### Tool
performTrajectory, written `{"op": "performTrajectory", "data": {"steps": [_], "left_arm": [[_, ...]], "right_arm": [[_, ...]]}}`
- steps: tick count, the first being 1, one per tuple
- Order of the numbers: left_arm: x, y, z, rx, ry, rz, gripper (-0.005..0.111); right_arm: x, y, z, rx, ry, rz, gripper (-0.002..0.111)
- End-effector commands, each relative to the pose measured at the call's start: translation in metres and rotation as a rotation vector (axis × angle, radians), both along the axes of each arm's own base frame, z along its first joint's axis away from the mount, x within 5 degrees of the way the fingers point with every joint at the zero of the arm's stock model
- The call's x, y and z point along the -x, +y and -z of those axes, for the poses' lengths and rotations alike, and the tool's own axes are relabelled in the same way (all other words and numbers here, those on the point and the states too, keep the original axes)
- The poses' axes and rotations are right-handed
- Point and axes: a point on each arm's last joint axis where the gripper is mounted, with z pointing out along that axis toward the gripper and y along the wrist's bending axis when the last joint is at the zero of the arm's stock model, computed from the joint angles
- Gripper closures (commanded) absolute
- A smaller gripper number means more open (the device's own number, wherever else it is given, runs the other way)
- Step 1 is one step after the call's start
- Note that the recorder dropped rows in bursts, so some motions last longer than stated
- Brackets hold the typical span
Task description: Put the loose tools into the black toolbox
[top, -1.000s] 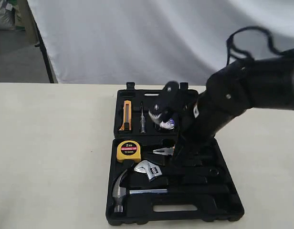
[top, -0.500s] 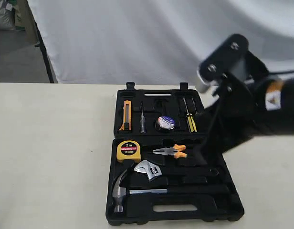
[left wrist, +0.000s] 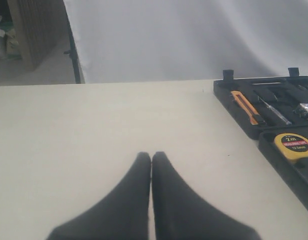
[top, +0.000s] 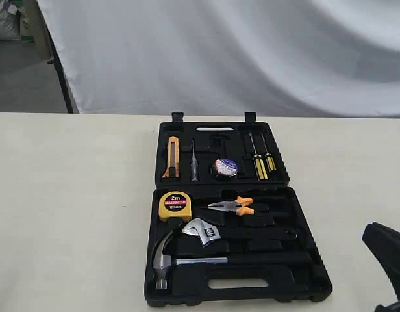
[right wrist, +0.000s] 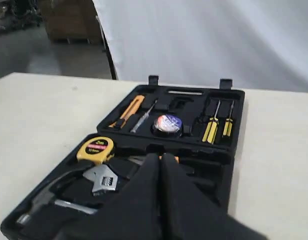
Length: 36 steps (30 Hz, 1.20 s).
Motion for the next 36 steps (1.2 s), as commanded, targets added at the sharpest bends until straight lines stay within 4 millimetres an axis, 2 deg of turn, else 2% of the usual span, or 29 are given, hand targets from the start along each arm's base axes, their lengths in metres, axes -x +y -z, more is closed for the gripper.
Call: {"op": "performTrajectory", "data": {"steps": [1, 10, 18, 22, 36], "left_arm": [[0.0, 0.0, 0.001, 0.011, 0.001, -0.005, 0.106], [0.0, 0.0, 0.001, 0.011, 0.001, -0.005, 0.106], [0.0, 0.0, 0.001, 0.011, 0.001, -0.005, 0.106], [0.0, 0.0, 0.001, 0.011, 0.001, -0.005, 0.106], [0.0, 0.0, 0.001, 0.011, 0.001, -0.005, 0.106]], "right_arm": [[0.006, -0.005, -0.007, -0.062, -0.048, 0.002, 0.108], [0.015, -0.016, -0.016, -0.147, -0.123, 0.032, 0.108], [0.025, -0.05, -0.016, -0.157, -0.193, 0.44, 0.108], [0.029, -0.055, -0.011, -0.126, -0.171, 0.545, 0.108], [0.031, -0.047, 0.005, 0.069, -0.052, 0.408, 0.108]]}}
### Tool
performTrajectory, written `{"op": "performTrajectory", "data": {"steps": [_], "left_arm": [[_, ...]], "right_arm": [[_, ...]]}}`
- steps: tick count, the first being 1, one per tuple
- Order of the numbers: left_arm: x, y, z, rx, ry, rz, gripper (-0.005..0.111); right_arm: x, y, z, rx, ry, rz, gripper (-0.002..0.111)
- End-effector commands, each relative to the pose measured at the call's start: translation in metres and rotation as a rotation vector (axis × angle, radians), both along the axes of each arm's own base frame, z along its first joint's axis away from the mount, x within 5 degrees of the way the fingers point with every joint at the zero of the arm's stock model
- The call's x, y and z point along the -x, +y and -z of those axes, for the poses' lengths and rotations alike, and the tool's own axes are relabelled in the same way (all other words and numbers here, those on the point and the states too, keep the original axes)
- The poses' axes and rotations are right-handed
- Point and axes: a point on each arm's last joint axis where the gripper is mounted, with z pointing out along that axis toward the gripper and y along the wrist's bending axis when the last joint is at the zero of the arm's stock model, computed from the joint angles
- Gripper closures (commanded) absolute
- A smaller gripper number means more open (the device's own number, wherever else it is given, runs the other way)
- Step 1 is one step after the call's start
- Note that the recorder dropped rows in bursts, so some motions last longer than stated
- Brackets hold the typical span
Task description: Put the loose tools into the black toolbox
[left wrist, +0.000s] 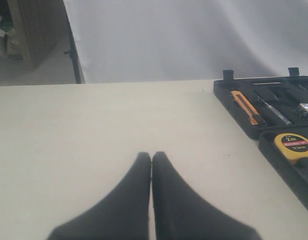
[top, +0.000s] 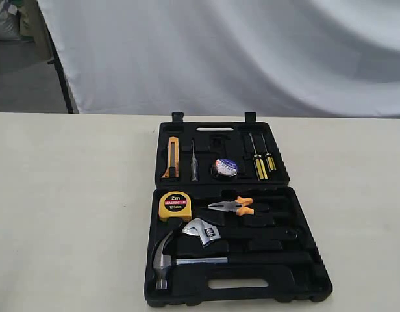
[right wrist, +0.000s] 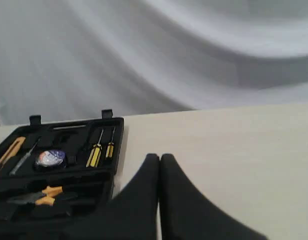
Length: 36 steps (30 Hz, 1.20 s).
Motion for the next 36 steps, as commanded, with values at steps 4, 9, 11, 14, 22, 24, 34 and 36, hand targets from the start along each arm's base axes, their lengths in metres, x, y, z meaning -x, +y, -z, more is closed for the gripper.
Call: {"op": "performTrajectory", "data": {"steps": [4, 9, 11, 14, 22, 24, 34, 36], "left_arm": [[0.0001, 0.0001, 0.001, 0.011, 0.001, -0.005, 0.106], [0.0001, 0.0001, 0.001, 0.011, 0.001, -0.005, 0.106], [0.0001, 0.0001, 0.001, 0.011, 0.001, -0.005, 0.106], [0.0001, 0.0001, 0.001, 0.011, 0.001, -0.005, 0.106], [0.0001, 0.0001, 0.001, 0.011, 0.001, -0.005, 0.106], [0.0001, 0.0001, 0.001, 0.011, 0.001, -0.005, 0.106], [0.0001, 0.0001, 0.001, 0.011, 0.001, -0.005, 0.106], [0.0001, 0.0001, 0.001, 0.011, 0.001, -0.005, 0.106]], "right_arm": [[0.0011, 0.0005, 0.0063, 0.065, 0.046, -0.055, 0.108], [0.0019, 0.0038, 0.0065, 0.064, 0.047, -0.118, 0.108], [0.002, 0.0043, 0.0065, 0.065, 0.046, -0.129, 0.108], [0.0021, 0.0046, 0.0065, 0.065, 0.046, -0.133, 0.108], [0.0021, 0.0046, 0.0065, 0.069, 0.046, -0.134, 0.108], [0.0021, 0.0046, 0.0065, 0.069, 0.046, -0.134, 0.108], [0.0021, 0.0046, 0.0065, 0.069, 0.046, -0.134, 0.108], [0.0021, 0.0046, 0.0065, 0.069, 0.046, -0.134, 0.108]]}}
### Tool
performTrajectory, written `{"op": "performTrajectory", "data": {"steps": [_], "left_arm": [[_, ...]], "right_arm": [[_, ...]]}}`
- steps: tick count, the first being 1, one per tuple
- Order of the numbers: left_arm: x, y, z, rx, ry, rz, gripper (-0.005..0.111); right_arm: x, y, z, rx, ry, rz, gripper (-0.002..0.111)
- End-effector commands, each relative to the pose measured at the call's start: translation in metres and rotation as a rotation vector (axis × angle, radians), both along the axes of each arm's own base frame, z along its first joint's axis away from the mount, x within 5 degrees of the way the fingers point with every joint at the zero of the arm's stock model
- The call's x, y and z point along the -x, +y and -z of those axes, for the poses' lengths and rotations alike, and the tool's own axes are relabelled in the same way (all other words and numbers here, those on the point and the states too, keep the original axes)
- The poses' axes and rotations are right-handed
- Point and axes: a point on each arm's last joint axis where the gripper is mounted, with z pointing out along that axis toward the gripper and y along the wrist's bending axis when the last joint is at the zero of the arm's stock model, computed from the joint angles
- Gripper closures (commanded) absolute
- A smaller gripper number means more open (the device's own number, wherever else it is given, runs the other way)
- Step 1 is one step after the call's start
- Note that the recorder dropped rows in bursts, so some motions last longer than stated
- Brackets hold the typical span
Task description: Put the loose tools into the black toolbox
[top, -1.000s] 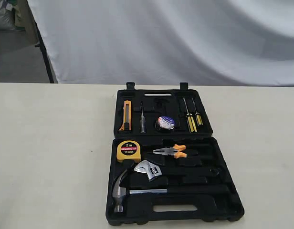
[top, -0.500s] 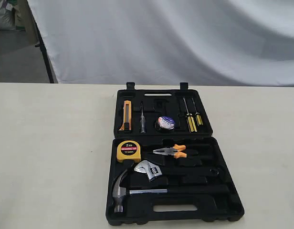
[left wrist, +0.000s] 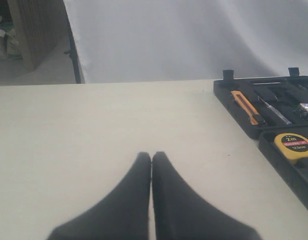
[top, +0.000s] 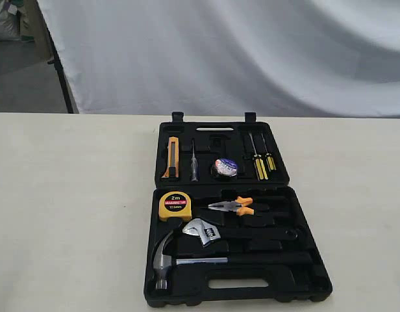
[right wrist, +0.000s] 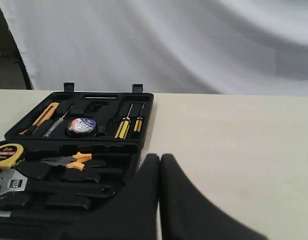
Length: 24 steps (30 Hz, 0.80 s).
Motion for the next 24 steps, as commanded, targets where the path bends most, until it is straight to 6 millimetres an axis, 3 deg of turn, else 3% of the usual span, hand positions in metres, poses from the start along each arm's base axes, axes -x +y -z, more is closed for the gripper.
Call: {"op": "performTrajectory", "data": {"steps": [1, 24], "left_arm": [[0.0001, 0.0001, 0.001, 0.011, 0.001, -0.005, 0.106], [0.0001, 0.0001, 0.001, 0.011, 0.001, -0.005, 0.106]], "right_arm": [[0.0003, -0.0001, 0.0009, 0.006, -0.005, -0.002, 0.108], [0.0003, -0.0001, 0.0009, -0.023, 0.002, 0.002, 0.108]]}}
